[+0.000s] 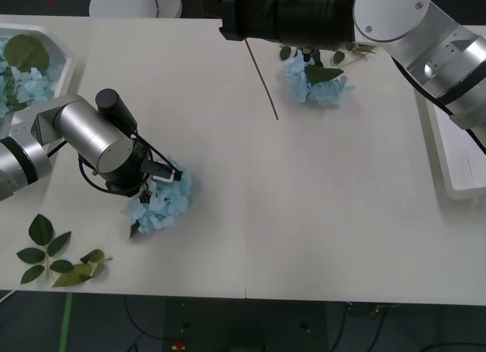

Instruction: Place the red flowers into the right box and the blue flowers into the left box. If a person shows an open palm, hand one flower to the person first, then continue sorting.

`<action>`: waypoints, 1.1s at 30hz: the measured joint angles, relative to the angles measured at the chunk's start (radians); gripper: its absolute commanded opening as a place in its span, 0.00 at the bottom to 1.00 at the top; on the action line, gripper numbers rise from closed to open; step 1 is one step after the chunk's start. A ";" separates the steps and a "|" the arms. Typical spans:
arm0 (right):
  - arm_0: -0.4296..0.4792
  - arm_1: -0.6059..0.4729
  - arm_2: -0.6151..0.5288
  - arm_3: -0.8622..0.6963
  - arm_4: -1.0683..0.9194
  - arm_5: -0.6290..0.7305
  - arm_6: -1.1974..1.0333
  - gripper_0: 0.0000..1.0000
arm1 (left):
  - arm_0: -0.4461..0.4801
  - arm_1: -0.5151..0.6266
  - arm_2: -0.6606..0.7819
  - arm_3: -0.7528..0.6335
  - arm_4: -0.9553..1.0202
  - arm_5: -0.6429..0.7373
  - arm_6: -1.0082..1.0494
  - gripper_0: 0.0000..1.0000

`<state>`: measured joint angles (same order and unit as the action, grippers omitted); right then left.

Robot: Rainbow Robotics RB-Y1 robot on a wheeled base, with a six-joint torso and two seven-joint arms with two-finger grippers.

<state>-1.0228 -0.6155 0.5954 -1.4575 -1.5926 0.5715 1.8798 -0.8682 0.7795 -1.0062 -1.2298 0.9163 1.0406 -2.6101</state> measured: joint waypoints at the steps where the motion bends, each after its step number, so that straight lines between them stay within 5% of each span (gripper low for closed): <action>1: 0.003 0.010 0.000 0.000 0.000 -0.011 0.001 0.00 | 0.000 0.000 0.000 0.001 0.000 -0.001 0.000 0.00; 17: 0.033 0.097 0.052 0.000 0.000 -0.235 0.008 0.00 | 0.012 0.066 0.060 -0.004 0.163 -0.012 0.000 0.00; 27: 0.033 0.100 0.102 0.001 0.000 -0.287 0.008 0.00 | 0.218 0.253 0.671 -0.192 0.246 0.230 0.266 0.00; 33: 0.033 0.100 0.102 0.001 0.000 -0.288 0.008 0.00 | 0.244 0.345 0.842 -0.192 0.206 0.251 0.493 0.00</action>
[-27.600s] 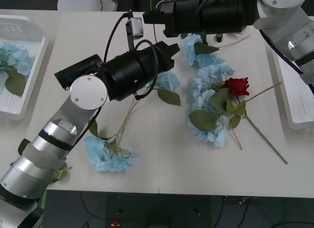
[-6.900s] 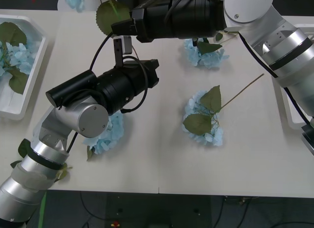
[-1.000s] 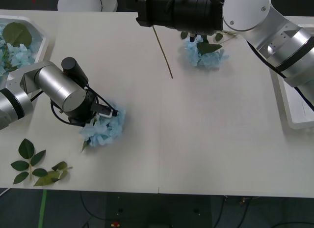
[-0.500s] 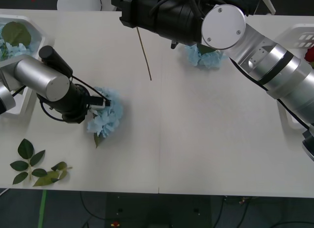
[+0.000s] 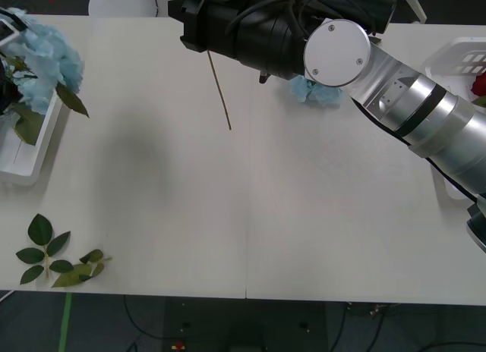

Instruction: Place the red flowers into the right box and the blue flowers into the left box. If a person shows an open palm, hand one flower to the person first, then continue sorting.

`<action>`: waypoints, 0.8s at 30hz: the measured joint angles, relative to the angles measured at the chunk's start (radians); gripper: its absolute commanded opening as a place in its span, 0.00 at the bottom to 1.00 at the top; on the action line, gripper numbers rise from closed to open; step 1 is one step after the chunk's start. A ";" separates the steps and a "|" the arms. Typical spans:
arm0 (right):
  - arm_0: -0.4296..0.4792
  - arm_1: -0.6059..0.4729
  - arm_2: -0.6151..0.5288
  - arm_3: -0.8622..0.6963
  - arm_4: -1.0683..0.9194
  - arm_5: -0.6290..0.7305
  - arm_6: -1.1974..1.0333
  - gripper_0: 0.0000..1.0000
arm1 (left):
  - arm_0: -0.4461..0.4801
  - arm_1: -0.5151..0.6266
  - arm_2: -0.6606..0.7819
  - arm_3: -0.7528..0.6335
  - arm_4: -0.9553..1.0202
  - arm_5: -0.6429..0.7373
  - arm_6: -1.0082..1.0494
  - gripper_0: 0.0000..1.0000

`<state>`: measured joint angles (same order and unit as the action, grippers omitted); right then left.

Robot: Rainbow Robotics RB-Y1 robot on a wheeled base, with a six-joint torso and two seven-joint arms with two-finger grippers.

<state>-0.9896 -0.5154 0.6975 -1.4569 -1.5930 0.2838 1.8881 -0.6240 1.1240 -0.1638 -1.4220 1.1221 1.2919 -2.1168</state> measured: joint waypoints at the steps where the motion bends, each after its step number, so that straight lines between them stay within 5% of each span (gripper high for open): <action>1: 0.000 0.000 0.000 0.000 0.000 0.000 0.000 0.00 | 0.000 0.009 0.014 0.004 -0.026 -0.002 0.025 0.00; 12: 0.000 0.004 0.000 0.000 0.000 0.000 0.000 0.00 | 0.001 0.027 0.054 0.181 -0.350 -0.180 0.395 0.00; 24: 0.000 0.010 0.000 0.000 0.000 0.000 0.000 0.00 | 0.071 0.037 0.012 0.225 -0.462 -0.196 0.399 0.00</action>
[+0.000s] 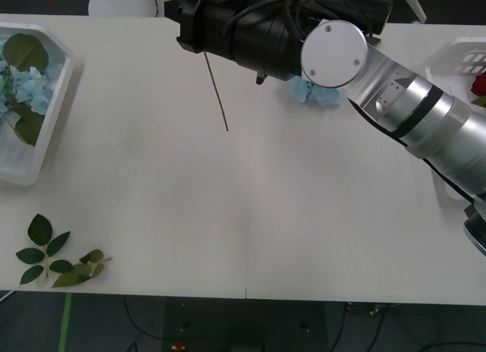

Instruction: Place the red flowers into the right box and the blue flowers into the left box. If a person shows an open palm, hand one flower to the person first, then continue sorting.

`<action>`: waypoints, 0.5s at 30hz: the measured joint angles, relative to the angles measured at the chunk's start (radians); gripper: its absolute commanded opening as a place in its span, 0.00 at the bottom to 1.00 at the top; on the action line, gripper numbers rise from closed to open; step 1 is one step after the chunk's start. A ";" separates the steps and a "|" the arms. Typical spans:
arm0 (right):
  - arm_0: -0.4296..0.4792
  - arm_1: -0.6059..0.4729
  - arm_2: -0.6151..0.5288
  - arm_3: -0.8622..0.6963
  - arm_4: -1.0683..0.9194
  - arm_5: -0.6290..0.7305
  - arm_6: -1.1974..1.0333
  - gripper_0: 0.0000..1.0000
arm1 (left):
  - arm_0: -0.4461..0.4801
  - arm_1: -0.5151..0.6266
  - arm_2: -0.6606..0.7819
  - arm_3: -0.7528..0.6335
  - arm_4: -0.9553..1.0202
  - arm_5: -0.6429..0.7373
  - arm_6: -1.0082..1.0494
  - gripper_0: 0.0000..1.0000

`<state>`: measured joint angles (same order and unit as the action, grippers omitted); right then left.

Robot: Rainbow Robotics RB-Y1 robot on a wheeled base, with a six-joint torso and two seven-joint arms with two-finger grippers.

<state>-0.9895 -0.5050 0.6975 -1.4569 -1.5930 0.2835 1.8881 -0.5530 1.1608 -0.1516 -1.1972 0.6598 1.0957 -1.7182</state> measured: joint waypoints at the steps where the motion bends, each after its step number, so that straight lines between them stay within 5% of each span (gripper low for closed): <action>1: 0.000 0.000 0.000 0.000 0.000 0.000 0.000 0.00 | 0.016 0.002 0.000 0.000 0.000 -0.006 -0.002 0.00; 13: 0.000 0.000 0.000 0.000 0.000 0.000 0.000 0.00 | 0.112 0.008 0.000 0.027 -0.021 -0.108 -0.008 0.01; 15: 0.000 0.000 0.000 0.000 0.000 0.000 0.000 0.00 | 0.112 0.008 0.000 0.032 -0.021 -0.112 -0.009 0.08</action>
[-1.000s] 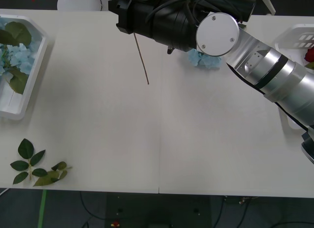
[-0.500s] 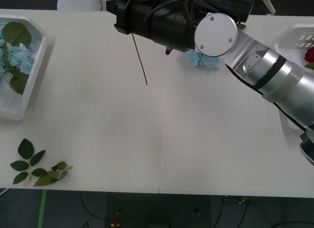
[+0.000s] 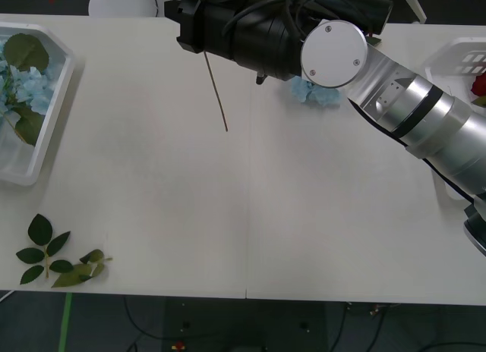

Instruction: Place the red flowers into the right box and the blue flowers into the left box. If a person shows an open palm, hand one flower to the person first, then continue sorting.

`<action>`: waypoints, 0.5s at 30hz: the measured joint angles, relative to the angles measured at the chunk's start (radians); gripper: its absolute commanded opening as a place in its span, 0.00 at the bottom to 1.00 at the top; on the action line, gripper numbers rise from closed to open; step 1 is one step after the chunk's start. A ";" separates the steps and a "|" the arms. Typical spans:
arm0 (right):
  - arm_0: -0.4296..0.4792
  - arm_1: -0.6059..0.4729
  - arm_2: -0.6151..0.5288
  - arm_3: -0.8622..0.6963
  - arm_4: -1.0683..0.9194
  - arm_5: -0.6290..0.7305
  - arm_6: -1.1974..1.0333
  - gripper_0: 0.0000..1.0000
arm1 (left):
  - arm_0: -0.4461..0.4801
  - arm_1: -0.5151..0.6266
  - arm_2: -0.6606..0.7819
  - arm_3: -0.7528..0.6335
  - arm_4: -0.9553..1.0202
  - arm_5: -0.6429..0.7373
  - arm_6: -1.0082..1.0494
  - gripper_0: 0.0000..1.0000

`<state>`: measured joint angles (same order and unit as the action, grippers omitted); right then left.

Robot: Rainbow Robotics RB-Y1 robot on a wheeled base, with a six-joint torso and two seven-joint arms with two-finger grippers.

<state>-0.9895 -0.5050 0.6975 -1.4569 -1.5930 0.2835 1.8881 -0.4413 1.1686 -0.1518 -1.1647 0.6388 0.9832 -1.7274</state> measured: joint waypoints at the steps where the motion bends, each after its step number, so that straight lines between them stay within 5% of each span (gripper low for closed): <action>1: 0.000 0.000 0.000 0.000 0.000 0.000 0.000 0.00 | 0.000 0.000 0.000 0.001 0.000 -0.002 -0.001 0.19; 3: 0.000 0.000 0.000 0.000 0.000 0.000 0.000 0.00 | 0.000 0.000 0.000 0.001 0.000 -0.007 -0.003 0.61; 7: 0.000 0.000 0.000 0.000 0.000 0.000 0.000 0.00 | 0.000 0.000 0.000 0.001 0.000 -0.016 -0.004 0.97; 15: 0.000 0.000 0.004 0.000 0.000 -0.001 0.000 0.00 | 0.000 0.006 0.000 0.001 0.049 -0.016 -0.012 1.00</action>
<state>-0.9895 -0.5049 0.7016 -1.4569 -1.5930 0.2829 1.8881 -0.4412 1.1746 -0.1518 -1.1634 0.6883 0.9668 -1.7394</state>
